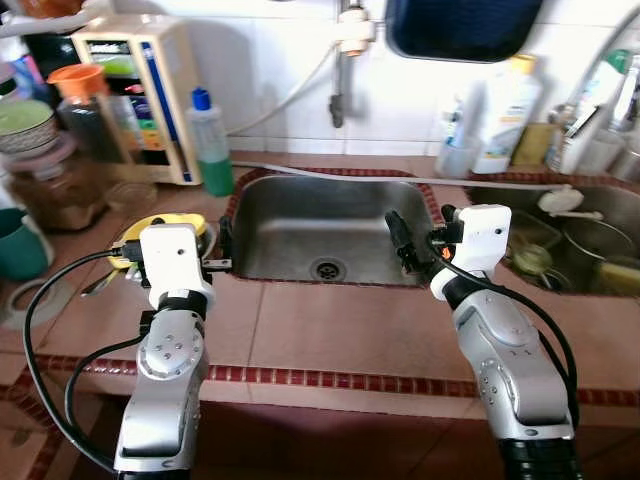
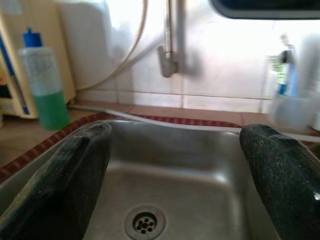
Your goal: Kitchen organization
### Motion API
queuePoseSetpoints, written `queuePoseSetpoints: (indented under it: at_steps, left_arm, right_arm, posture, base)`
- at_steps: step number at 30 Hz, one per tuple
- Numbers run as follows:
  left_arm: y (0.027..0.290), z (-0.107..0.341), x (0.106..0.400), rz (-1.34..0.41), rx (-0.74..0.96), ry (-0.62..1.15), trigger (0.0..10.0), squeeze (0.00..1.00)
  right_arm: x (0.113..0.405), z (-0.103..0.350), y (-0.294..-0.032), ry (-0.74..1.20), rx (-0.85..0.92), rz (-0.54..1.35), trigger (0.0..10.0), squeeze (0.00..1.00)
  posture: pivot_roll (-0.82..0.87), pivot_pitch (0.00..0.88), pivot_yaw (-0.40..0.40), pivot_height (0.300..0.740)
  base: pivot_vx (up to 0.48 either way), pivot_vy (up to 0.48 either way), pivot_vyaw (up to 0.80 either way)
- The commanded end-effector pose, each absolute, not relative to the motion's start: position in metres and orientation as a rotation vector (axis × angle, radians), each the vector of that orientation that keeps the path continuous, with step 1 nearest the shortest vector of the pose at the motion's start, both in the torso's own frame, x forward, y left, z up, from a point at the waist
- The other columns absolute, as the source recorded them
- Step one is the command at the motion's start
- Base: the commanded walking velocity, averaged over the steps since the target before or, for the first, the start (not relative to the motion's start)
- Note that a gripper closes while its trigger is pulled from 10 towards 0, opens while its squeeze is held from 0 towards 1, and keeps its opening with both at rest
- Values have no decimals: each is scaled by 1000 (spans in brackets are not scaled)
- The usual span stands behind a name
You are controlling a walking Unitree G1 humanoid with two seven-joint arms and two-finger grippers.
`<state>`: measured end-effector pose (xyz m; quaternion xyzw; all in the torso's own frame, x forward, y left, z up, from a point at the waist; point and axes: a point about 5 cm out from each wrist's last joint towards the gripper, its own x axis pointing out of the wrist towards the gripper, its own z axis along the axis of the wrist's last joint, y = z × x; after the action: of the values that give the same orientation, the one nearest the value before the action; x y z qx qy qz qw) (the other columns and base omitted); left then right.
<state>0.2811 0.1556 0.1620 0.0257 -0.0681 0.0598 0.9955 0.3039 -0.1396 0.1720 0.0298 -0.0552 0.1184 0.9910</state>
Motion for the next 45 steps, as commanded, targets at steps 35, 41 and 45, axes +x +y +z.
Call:
queuePoseSetpoints:
  at_steps: [35, 41, 45]
  left_arm:
    - [187, 141, 280, 372, -64, -57, 10000, 0]
    - [184, 146, 287, 372, -218, -50, 10000, 0]
    - [182, 148, 290, 368, -284, -54, 10000, 0]
  right_arm:
    - [286, 177, -94, -13, 219, 528, 10000, 0]
    - [279, 176, -90, 7, 200, 599, 10000, 0]
    - [278, 177, -92, -2, 204, 616, 10000, 0]
  posture:
    - [-12, 0, 9, 740]
    - [-14, 0, 5, 740]
    - [-17, 0, 3, 740]
  base:
    - [0, 0, 46]
    - [0, 0, 0]
    - [0, 0, 0]
